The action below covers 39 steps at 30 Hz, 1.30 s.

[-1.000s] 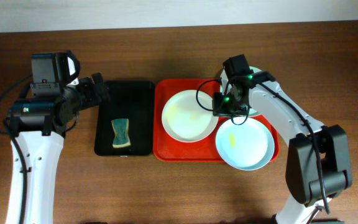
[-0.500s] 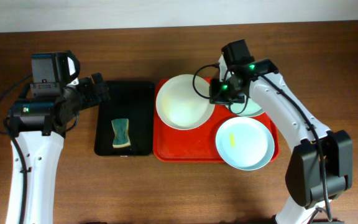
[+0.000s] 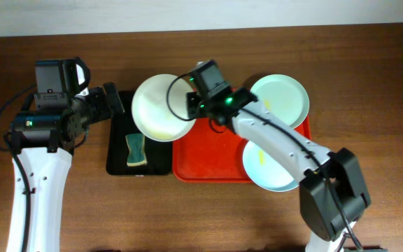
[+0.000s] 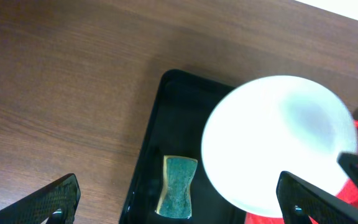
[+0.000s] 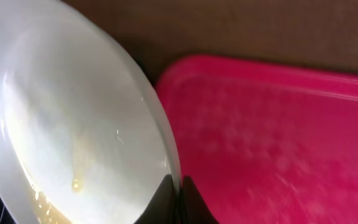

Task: Clean dirty plates on tray and stack at the side
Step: 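Lift the white plate with the right gripper and tilt it over the black tray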

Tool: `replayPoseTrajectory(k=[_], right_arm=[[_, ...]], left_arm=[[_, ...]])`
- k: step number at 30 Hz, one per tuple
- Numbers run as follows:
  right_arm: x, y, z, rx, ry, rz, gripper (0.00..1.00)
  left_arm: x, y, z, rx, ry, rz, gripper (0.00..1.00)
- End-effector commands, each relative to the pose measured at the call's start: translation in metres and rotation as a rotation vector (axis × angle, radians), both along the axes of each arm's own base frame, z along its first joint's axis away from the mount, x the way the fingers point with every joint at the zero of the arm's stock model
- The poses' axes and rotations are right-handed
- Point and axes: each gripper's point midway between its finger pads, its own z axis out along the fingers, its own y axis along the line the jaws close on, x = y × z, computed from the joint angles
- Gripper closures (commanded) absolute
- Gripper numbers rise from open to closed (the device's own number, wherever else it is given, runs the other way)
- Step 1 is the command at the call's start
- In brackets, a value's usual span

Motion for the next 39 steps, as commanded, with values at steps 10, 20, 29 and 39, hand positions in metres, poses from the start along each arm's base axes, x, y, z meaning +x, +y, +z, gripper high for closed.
replayPoseTrajectory(k=[10, 20, 29, 39], right_arm=[[0.035, 0.022, 0.049, -0.071, -0.334, -0.029, 0.96], [0.054, 0.013, 0.092, -0.240, -0.527, 0.021, 0.96], [0.043, 0.034, 0.152, -0.466, -0.727, 0.085, 0.96], [0.017, 0.047, 0.197, -0.692, -0.896, 0.015, 0.96]], left_arm=[[0.000, 0.002, 0.000, -0.001, 0.000, 0.014, 0.01], [0.000, 0.002, 0.000, -0.001, 0.000, 0.014, 0.01], [0.000, 0.002, 0.000, -0.001, 0.000, 0.014, 0.01], [0.000, 0.002, 0.000, -0.001, 0.000, 0.014, 0.01]])
